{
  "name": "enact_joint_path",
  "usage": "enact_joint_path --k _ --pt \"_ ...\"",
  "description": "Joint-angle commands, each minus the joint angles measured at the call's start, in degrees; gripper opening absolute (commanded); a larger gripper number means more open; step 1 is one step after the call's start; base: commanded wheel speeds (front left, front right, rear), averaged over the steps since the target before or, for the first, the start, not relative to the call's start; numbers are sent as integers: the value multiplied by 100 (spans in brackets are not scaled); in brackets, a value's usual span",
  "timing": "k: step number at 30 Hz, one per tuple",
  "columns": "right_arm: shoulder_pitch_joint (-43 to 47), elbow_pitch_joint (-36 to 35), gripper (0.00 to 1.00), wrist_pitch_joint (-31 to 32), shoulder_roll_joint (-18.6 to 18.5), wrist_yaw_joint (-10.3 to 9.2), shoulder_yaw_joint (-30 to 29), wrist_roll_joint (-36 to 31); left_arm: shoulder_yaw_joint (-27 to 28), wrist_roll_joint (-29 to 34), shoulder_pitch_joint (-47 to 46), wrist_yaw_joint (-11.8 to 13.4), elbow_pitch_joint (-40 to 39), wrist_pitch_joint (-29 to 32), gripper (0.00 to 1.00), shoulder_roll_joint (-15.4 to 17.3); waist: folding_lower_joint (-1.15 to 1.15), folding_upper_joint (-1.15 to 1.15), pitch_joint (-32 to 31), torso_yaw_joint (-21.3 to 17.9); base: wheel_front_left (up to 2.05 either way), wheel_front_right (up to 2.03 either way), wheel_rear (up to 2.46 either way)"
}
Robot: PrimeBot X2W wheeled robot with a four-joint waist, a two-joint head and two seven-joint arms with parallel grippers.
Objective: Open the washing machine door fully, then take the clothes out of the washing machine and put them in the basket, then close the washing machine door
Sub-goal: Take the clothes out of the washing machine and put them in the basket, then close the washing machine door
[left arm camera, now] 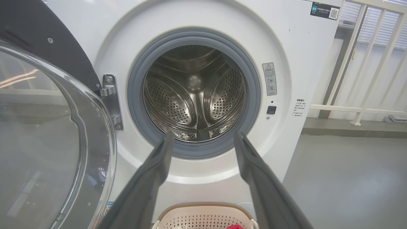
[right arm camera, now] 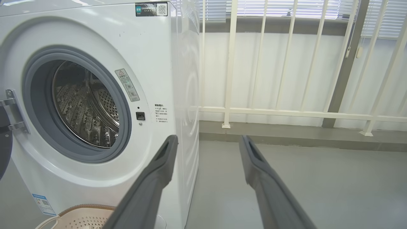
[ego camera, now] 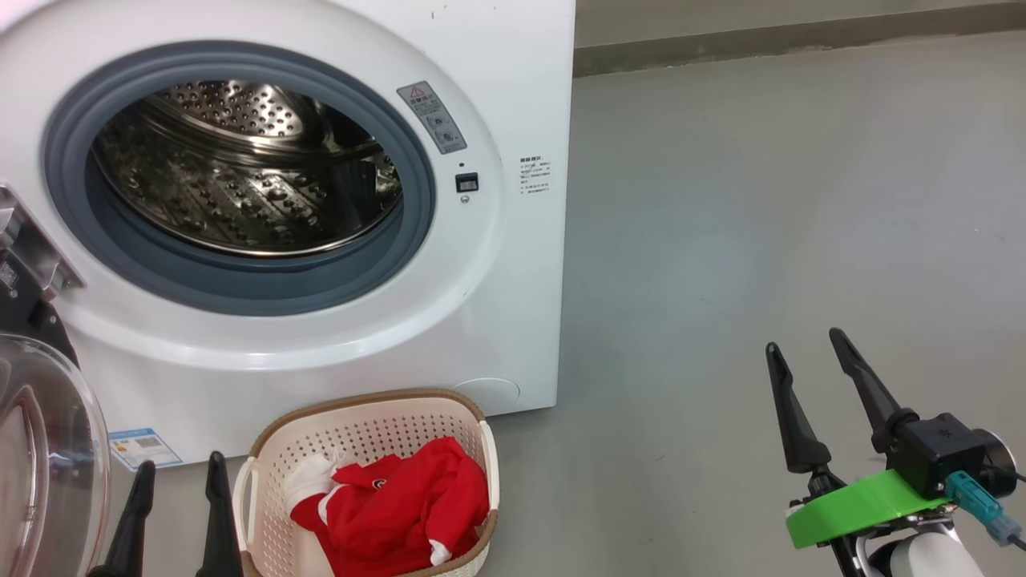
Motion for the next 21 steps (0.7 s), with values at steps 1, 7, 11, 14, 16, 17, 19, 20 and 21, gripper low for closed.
enact_joint_path --k 1,7,11,14,16,17,19,20,21 --pt "-67 -153 100 -36 -7 35 121 3 214 32 -84 30 -124 -45 100 79 0 0 -12 -6 0 0 0" --pt "-17 -156 100 -36 -7 35 147 24 236 74 -30 43 -129 -45 100 87 0 0 -25 -10 0 0 0" --pt "-12 -154 100 -36 -7 35 171 42 243 121 -26 67 -141 -45 100 94 0 0 -28 -1 -20 12 8" --pt "-9 -152 100 -36 -7 35 170 42 241 144 -21 79 -134 -45 100 95 0 0 -42 7 -69 55 15" --pt "-8 -151 100 -36 -7 35 167 40 237 157 -18 86 -131 -45 100 95 0 0 -48 11 -103 89 13" --pt "-8 -151 100 -36 -7 35 168 40 234 163 -16 86 -131 -45 100 95 0 0 -51 12 -122 111 12" --pt "-6 -153 100 -36 -7 35 168 41 229 171 -12 84 -136 -45 100 96 0 0 -54 14 -143 131 12" --pt "-6 -155 100 -36 -7 35 169 41 228 170 -11 80 -145 -45 100 96 0 0 -53 15 -165 150 15" --pt "-7 -156 100 -36 -7 35 171 42 228 159 -12 68 -157 -45 100 96 0 0 -52 15 -173 169 4"
